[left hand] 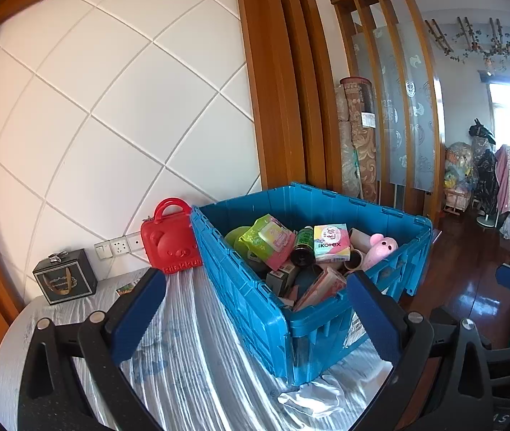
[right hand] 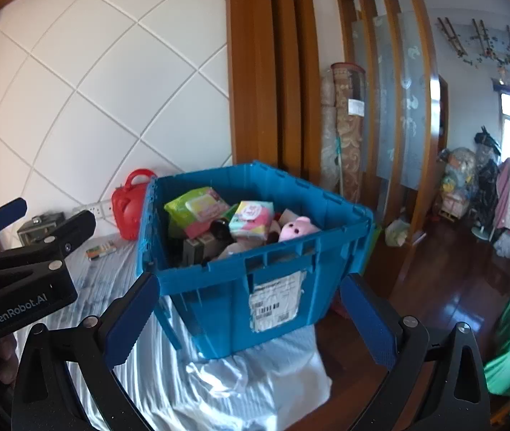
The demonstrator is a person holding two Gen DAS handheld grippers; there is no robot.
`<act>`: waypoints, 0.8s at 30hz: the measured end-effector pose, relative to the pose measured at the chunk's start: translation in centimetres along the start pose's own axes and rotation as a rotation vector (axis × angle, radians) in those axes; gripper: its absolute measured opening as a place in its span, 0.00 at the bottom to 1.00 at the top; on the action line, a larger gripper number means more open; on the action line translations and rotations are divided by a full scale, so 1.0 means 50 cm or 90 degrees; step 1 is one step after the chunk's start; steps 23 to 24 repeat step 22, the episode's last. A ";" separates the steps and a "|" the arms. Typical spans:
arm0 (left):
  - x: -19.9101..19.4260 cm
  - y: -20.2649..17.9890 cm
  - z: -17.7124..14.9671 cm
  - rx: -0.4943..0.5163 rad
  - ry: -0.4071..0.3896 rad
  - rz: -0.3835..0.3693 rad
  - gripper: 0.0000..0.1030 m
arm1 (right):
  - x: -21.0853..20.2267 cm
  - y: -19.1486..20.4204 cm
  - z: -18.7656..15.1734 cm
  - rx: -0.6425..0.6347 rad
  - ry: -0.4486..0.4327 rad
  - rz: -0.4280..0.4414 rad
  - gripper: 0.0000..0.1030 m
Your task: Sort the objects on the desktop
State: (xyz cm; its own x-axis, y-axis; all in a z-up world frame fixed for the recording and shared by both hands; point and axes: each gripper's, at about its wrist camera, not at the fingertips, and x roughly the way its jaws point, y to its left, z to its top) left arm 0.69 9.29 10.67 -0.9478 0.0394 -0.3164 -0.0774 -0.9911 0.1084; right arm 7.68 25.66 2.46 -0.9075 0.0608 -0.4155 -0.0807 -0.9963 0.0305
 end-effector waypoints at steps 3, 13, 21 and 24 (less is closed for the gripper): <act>0.003 0.005 -0.001 -0.004 0.007 -0.001 0.99 | 0.007 0.002 -0.002 0.004 0.016 0.007 1.00; 0.001 0.013 0.000 -0.007 0.011 0.008 0.99 | -0.001 0.000 0.006 0.001 0.001 0.000 1.00; -0.011 0.029 0.003 -0.034 -0.014 0.006 0.99 | -0.009 -0.012 0.010 0.007 -0.008 -0.010 1.00; -0.013 0.032 0.004 -0.036 -0.015 0.008 0.99 | -0.010 -0.013 0.011 0.008 -0.009 -0.011 1.00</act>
